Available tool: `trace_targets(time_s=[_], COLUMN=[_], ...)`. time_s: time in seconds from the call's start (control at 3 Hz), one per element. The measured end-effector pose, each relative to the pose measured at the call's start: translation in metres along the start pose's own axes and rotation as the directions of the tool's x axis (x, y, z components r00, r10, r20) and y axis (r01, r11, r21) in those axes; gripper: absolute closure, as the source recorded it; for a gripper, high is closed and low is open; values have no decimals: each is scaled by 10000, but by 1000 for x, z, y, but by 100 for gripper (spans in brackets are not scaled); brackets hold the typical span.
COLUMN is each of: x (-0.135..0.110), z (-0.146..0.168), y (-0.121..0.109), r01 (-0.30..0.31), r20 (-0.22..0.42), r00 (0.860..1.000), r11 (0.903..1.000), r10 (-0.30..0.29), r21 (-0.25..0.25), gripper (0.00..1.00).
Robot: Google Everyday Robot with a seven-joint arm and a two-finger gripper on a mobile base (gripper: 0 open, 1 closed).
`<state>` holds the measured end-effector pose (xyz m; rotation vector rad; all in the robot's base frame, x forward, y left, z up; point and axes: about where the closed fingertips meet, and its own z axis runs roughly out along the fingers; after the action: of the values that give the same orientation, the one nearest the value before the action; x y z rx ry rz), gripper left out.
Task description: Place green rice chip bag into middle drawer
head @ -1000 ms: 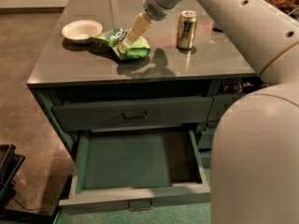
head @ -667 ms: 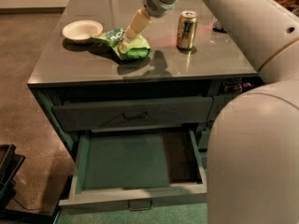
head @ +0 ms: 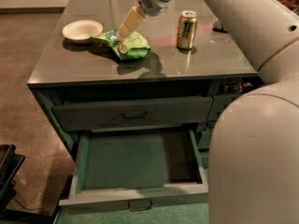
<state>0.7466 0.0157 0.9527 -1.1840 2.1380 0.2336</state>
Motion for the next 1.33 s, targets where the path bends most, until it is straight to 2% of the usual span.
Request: trace_targets(time_s=[0.67,1.0,1.33], x=[-12,-11,0], z=[41,56,69], y=[13,18,21], r01=[142,66,-290], r20=[390,237,-161], r00=[9992,9997,9995], r11=[9996,9996,9988], r10=[-133,-60,284], r21=[-233,-282,-388], gripper=[0,0,0])
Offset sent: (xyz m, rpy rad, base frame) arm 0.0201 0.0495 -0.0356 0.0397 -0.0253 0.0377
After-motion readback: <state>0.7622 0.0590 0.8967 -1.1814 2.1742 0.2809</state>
